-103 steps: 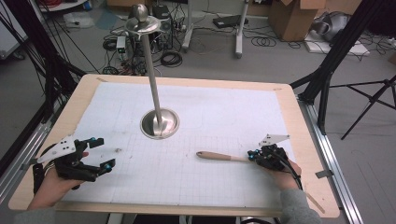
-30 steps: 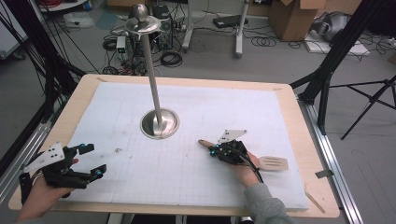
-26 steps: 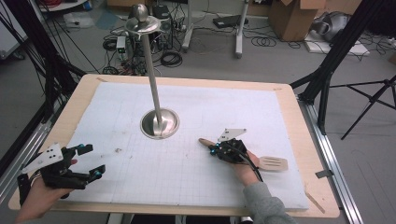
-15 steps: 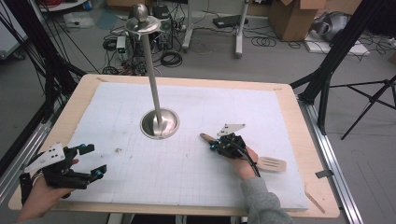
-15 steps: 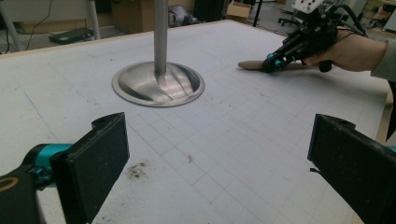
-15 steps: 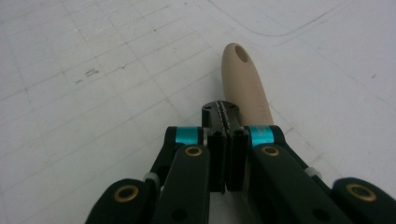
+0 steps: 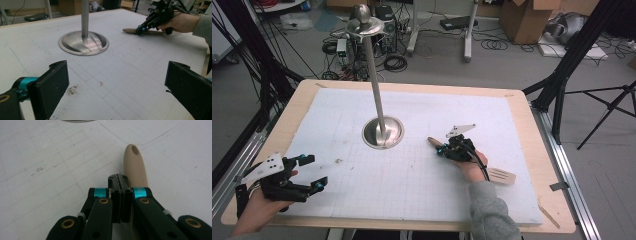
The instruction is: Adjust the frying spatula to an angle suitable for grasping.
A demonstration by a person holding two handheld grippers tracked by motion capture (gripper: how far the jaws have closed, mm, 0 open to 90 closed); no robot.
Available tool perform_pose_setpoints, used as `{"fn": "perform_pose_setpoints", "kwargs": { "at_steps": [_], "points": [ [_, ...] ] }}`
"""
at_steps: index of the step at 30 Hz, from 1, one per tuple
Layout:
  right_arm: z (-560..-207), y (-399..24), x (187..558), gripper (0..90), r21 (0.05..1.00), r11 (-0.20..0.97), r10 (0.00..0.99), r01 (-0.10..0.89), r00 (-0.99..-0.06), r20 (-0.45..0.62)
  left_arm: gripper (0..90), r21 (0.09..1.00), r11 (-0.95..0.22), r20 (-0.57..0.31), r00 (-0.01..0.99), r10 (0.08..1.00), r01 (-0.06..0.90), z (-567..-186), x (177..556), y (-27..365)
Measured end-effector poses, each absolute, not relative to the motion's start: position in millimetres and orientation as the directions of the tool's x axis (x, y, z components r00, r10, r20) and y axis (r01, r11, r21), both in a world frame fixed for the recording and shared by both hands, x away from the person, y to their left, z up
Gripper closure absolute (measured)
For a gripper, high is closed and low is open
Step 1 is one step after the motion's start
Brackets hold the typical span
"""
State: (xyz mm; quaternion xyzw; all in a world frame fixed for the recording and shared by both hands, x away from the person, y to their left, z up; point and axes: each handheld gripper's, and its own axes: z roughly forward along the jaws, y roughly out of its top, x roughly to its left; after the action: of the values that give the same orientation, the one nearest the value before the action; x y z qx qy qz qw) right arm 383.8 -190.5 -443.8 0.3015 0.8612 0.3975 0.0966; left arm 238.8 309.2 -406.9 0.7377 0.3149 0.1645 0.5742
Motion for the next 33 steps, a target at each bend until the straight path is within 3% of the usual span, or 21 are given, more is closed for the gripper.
{"fn": "perform_pose_setpoints", "kwargs": {
  "at_steps": [10,22,33],
  "points": [
    [-438.5,-189.8,385.8,90.0,0.731,0.491,0.631,0.473,-0.772,0.076,5.9,0.951,-0.135,-0.127,0.748,0.652,0.279,-408.0,240.9,309.3],
    [-388.3,-234.6,345.7,89.9,0.761,0.487,0.609,0.429,-0.791,0.056,5.9,0.948,-0.151,-0.125,0.766,0.631,0.279,-408.4,248.5,299.0],
    [-401.2,-281.7,337.2,89.8,0.682,0.562,0.627,0.469,-0.779,0.019,5.9,0.942,-0.172,-0.130,0.784,0.607,0.289,-411.1,259.0,287.3]
  ]
}}
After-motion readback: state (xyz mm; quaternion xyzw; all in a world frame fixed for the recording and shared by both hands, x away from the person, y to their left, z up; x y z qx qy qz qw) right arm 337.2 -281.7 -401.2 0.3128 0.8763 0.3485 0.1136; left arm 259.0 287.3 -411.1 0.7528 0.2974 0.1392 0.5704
